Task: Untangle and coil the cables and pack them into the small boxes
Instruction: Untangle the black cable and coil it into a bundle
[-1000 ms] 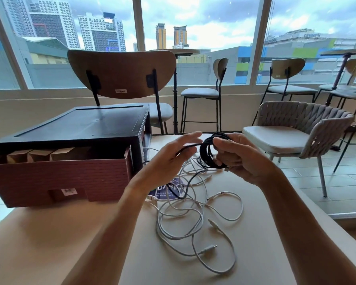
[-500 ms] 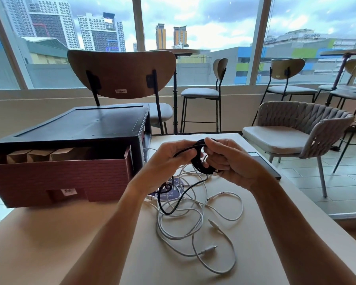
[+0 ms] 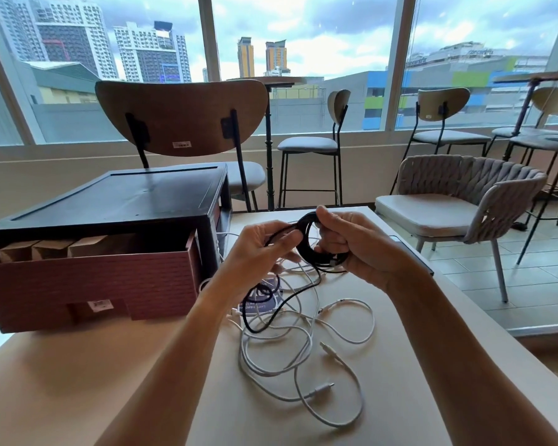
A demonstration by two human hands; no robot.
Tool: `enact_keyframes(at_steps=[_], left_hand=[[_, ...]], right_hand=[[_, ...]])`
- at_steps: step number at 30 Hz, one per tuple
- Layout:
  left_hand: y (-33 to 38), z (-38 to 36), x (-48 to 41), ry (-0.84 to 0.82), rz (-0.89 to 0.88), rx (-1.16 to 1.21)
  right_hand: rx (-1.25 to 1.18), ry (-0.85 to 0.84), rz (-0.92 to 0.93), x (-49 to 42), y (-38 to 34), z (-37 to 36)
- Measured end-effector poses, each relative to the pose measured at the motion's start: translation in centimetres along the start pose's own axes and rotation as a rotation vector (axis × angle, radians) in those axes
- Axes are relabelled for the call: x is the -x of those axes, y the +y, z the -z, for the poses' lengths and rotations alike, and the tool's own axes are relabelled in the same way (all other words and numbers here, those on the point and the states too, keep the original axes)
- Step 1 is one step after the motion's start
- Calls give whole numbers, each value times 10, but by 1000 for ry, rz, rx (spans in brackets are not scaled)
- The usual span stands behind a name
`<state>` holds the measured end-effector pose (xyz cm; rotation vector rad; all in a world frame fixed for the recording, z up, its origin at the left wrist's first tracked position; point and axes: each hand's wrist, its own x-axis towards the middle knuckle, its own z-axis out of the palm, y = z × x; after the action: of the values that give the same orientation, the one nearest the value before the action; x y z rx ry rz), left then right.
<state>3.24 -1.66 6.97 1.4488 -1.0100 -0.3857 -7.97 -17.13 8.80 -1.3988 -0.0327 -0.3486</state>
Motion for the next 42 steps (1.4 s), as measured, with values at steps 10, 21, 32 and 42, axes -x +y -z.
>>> enact_keyframes(at_steps=[10, 21, 32, 42], left_hand=[[12, 27, -1, 261, -78, -10], [-11, 32, -7, 98, -84, -347], [-2, 38, -10, 725, 108, 355], [-6, 20, -1, 490, -145, -555]], right_hand=[[132, -239, -136, 8, -4, 9], [-714, 257, 50, -9, -5, 23], [-1006, 406, 207, -11, -4, 30], [-811, 410, 216, -9, -7, 28]])
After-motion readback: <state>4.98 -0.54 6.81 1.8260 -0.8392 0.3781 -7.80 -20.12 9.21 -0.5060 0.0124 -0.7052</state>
